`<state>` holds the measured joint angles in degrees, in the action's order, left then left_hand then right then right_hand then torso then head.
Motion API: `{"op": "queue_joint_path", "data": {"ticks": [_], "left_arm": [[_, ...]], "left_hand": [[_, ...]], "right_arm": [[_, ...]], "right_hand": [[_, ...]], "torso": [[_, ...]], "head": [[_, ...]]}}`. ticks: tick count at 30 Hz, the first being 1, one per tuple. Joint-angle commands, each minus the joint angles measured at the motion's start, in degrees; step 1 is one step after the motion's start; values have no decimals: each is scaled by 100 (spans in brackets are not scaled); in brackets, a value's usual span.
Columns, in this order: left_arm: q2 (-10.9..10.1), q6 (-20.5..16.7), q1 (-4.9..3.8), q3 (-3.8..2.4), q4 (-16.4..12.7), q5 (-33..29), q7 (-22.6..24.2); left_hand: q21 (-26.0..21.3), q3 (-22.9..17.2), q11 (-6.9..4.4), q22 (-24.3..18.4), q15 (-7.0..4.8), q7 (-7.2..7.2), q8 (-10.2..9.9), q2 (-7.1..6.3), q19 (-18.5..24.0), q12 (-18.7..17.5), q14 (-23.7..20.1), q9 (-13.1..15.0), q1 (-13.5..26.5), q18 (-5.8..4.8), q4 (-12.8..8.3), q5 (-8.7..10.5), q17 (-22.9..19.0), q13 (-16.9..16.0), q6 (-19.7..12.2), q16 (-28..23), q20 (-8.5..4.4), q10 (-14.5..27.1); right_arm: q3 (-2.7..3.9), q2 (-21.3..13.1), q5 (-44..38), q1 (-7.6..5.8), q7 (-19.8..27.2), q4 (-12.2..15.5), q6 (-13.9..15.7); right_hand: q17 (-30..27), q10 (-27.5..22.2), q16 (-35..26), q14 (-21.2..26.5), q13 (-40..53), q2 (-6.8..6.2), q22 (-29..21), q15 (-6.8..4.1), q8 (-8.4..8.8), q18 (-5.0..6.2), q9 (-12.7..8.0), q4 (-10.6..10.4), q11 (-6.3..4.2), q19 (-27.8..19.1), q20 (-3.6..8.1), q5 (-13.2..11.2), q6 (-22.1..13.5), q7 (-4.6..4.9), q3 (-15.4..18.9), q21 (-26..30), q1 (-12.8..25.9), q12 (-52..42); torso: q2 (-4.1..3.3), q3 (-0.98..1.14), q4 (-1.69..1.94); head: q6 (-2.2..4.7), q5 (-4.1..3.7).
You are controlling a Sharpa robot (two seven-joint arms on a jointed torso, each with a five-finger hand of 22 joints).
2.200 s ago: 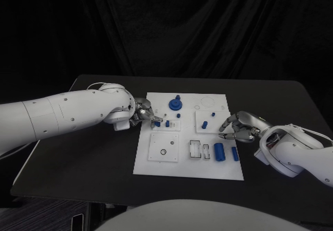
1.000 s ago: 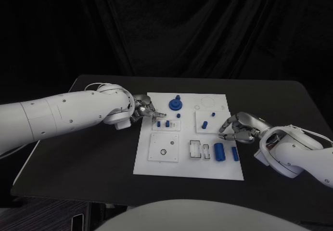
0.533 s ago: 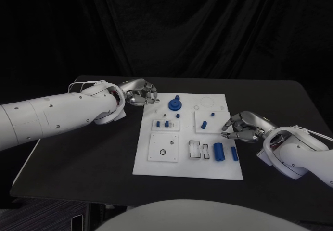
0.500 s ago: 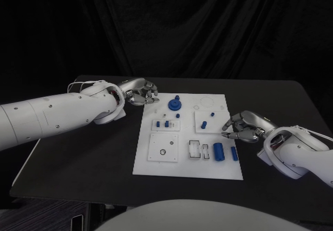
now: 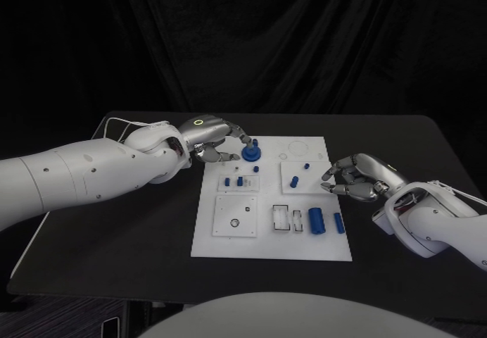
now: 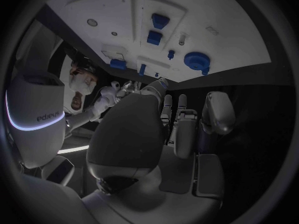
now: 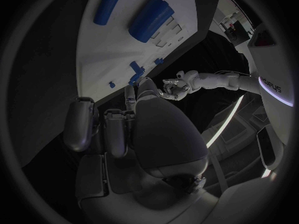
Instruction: Assemble the parts on the task board
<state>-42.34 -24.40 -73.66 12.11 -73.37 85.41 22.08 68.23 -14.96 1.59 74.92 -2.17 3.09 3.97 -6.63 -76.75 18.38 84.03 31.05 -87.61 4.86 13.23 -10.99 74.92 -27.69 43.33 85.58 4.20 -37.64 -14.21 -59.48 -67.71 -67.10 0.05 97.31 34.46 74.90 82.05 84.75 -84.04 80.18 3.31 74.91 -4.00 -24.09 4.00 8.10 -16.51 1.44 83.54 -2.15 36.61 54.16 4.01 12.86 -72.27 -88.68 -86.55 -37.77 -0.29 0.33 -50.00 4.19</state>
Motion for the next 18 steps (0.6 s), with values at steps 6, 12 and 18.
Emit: {"op": "queue_joint_path", "data": {"ticks": [6, 12, 18], "left_arm": [[223, -536, 77, -5, 178, 1742, 601], [417, -392, 89, -5, 301, 1893, 547], [596, -218, 92, -6, 361, 1932, 442]], "left_hand": [[289, -30, -177, 935, -162, 175, -25, -109, -303, 244, 276, -398, 43, -55, -11, 282, 723, 393, 194, 49, -117, -337], [213, 99, -141, 918, -144, 177, -22, -114, -278, 286, 251, -533, 257, -47, 109, 739, 666, 527, 157, 25, -117, -298], [231, 165, -151, 928, -167, 135, 31, -54, -322, 473, 257, -614, 277, -50, 146, 713, 654, 561, 265, 30, -132, -448]], "right_arm": [[3, -288, 84, -35, 502, 142, 542], [3, -457, 87, -142, 548, 224, 639], [3, -534, 87, -187, 551, 263, 672]], "right_hand": [[614, 212, 9, -419, -113, 161, 991, -30, -31, -14, 3, -8, -202, 53, 15, 57, 22, -2, -33, -50, -125, 60], [616, 210, 11, -420, -117, 154, 994, -31, -30, -17, 2, -6, -202, 57, 15, 72, 19, -2, -35, -60, -129, 62], [611, 218, 8, -419, -102, 145, 1005, -32, -37, -24, 3, -5, -205, 69, 18, 138, 27, -5, -54, -89, -142, 57]], "torso": [[-64, -22, -18], [-111, -32, -38], [-192, -62, -22]], "head": [[0, -38], [0, 68], [0, 76]]}}
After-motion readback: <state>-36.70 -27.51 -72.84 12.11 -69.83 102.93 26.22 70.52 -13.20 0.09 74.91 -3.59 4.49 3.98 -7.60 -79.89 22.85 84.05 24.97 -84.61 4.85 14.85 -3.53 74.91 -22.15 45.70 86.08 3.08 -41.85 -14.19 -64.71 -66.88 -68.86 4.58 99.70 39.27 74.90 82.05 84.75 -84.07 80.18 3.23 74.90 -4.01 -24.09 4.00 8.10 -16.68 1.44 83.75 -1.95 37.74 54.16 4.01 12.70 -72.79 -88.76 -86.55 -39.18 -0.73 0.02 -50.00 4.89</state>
